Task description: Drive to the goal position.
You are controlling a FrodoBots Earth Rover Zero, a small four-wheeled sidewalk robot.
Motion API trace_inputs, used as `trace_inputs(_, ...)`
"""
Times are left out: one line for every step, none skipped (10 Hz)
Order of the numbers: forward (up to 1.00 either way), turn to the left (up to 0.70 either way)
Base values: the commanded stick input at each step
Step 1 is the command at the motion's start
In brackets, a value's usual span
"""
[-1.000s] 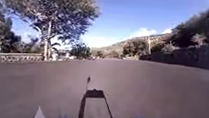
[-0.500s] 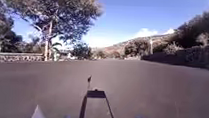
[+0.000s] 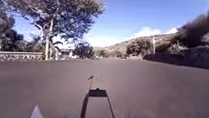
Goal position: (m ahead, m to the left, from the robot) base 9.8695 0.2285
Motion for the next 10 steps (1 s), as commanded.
trace_inputs(0.7, 0.0)
trace_inputs(0.7, 0.0)
trace_inputs(0.7, 0.0)
trace_inputs(0.7, 0.0)
trace_inputs(0.7, 0.0)
trace_inputs(0.7, 0.0)
trace_inputs(0.7, 0.0)
trace_inputs(0.7, -0.35)
trace_inputs(0.7, -0.35)
trace_inputs(0.7, -0.35)
